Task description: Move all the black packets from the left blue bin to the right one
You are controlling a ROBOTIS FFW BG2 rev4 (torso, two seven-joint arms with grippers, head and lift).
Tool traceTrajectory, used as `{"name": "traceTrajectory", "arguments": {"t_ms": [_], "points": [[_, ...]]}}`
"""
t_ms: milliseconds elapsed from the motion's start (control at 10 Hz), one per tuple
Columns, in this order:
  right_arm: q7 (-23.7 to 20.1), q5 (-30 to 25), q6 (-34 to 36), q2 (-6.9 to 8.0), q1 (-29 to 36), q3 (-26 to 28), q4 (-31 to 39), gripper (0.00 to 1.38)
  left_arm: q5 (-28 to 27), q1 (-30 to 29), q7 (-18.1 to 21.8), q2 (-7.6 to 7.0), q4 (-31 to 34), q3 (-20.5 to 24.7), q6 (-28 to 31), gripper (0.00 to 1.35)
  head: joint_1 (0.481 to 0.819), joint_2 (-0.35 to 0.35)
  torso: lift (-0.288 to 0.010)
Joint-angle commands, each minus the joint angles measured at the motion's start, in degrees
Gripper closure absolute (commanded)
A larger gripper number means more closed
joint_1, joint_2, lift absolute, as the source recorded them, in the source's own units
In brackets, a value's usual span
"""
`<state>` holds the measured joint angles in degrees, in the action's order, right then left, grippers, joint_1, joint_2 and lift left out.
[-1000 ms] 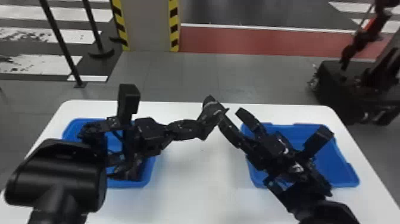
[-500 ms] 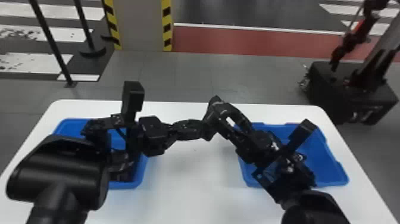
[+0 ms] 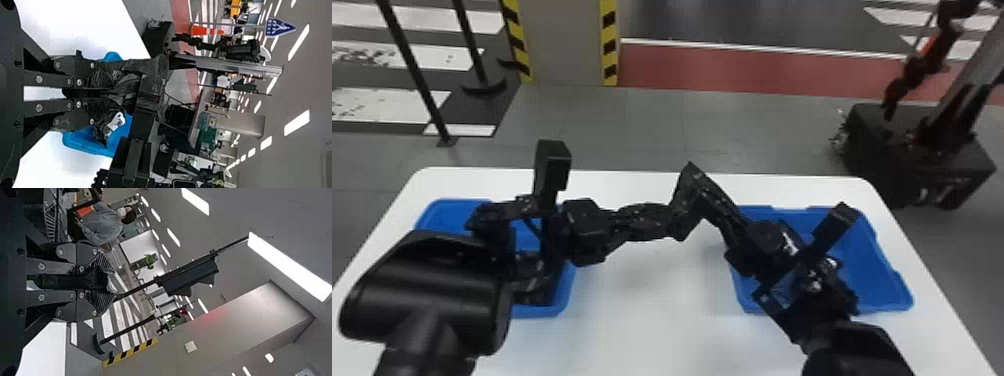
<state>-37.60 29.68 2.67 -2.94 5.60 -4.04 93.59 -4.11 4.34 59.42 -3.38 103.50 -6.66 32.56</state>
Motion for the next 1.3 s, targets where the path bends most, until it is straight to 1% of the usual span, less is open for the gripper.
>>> {"name": "traceTrajectory", "arguments": {"t_ms": [0, 100, 200, 300, 400, 600, 700, 900, 1000, 1100, 1200], "points": [[0.0, 0.6, -0.1, 0.04, 0.3, 0.1, 0.3, 1.28, 0.3, -1.0, -0.4, 0.21, -0.2, 1.4, -0.1, 0.56, 0.695, -0.073, -0.11], [0.1, 1.6, -0.7, -0.05, 0.7, 0.4, -0.1, 1.28, 0.3, -2.1, -0.4, 0.48, -0.1, 3.1, -0.1, 0.22, 0.695, -0.068, -0.11], [0.1, 1.3, -1.0, -0.14, 1.3, 2.4, -0.1, 1.28, 0.5, -3.4, -0.4, 0.56, -0.1, 4.5, 1.9, 0.09, 0.695, -0.06, -0.11], [0.1, 1.2, -1.1, -0.49, 1.9, 4.9, -0.1, 1.28, 2.0, -4.8, -0.3, 0.65, -0.1, 6.4, 1.2, 0.13, 0.695, -0.059, -0.11], [0.2, 0.9, -1.4, -1.28, 2.4, 7.3, -0.1, 1.28, 2.7, -6.2, -0.2, 0.74, 0.9, 8.4, 0.3, 0.14, 0.695, -0.069, -0.11], [1.9, 0.9, -2.2, -3.48, 3.0, 10.3, -1.8, 1.28, 2.8, -10.7, -0.2, 1.18, 5.0, 15.2, -1.3, 0.15, 0.695, -0.092, -0.11], [2.4, 0.9, -2.2, -4.27, 2.7, 11.7, -4.4, 1.28, 2.8, -13.1, -0.3, 1.35, 7.1, 18.8, -1.2, 0.15, 0.695, -0.095, -0.11], [3.8, 0.8, -2.2, -5.76, 2.6, 13.5, -9.9, 1.28, 2.8, -16.2, -0.3, 1.27, 9.9, 24.0, -0.4, 0.15, 0.695, -0.079, -0.11], [5.0, 0.8, -2.2, -6.46, 2.3, 13.7, -12.7, 1.17, 2.5, -16.6, -0.3, 1.0, 9.9, 25.6, -0.1, 0.15, 0.695, -0.074, -0.11], [6.4, 0.8, -2.2, -6.9, 1.9, 13.7, -14.6, 0.6, 1.6, -16.7, -0.3, 0.74, 9.9, 26.8, 0.8, 0.15, 0.695, -0.07, -0.11], [7.6, 0.1, -3.2, -7.08, 2.0, 13.7, -14.5, 0.05, 0.2, -16.7, -0.3, 0.83, 9.9, 27.8, 1.5, 0.15, 0.695, -0.068, -0.11]]}}
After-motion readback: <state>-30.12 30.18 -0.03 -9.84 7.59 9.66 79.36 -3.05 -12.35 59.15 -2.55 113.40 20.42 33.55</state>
